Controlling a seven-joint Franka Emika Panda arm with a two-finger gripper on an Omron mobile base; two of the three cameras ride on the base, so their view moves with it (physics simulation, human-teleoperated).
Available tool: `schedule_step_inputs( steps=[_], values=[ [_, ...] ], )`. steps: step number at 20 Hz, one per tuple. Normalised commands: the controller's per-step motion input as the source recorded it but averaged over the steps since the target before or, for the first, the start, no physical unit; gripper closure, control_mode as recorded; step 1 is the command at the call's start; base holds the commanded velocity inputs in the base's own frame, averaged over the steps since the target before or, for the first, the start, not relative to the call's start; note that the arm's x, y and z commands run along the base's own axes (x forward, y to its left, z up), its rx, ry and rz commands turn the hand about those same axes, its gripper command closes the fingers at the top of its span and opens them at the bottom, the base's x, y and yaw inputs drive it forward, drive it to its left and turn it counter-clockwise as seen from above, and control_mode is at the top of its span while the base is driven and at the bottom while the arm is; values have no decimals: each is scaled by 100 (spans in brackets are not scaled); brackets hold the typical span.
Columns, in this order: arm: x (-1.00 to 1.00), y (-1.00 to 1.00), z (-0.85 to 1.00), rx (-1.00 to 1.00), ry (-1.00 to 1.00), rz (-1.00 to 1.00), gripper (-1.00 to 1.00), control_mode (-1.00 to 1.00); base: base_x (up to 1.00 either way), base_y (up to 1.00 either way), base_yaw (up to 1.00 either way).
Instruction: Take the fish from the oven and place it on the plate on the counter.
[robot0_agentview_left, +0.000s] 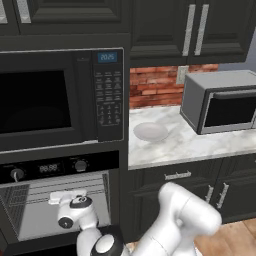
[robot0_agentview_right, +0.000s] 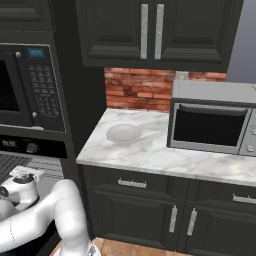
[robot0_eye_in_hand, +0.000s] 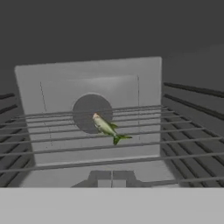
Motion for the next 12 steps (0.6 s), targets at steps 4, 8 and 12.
schedule_step_inputs(
  steps=[4,8,12],
  values=[
    [62,19,-100,0,0,0,100,-100,0,0,0],
    [57,28,-100,0,0,0,100,-100,0,0,0],
    [27,37,-100,-3,0,0,100,-100,0,0,0]
  ],
)
